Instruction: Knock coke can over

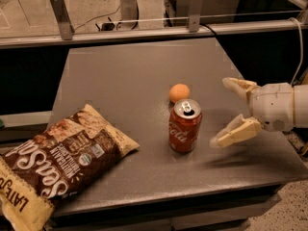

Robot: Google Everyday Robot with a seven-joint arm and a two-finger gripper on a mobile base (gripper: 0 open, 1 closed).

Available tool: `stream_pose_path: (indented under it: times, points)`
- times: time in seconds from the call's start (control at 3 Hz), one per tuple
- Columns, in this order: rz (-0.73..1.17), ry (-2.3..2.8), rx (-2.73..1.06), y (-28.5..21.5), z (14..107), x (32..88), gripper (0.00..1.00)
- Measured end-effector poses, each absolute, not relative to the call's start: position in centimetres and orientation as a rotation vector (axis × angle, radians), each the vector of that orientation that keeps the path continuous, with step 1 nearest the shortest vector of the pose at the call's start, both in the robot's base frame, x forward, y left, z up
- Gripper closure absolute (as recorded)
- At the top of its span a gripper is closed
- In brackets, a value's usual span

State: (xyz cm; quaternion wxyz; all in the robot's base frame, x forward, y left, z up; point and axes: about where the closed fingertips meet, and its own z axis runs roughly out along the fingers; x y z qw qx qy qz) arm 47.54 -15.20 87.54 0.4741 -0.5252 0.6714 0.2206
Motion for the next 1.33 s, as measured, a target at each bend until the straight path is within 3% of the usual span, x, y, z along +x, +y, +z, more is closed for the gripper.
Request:
stream_pose_path:
  times: [0.67, 1.33]
  points:
    - [0.842, 1.444, -1.004, -15.7, 88.9, 47.3, 0.0]
    - [0.735, 1.362, -1.122, -12.0, 90.9, 46.0, 0.0]
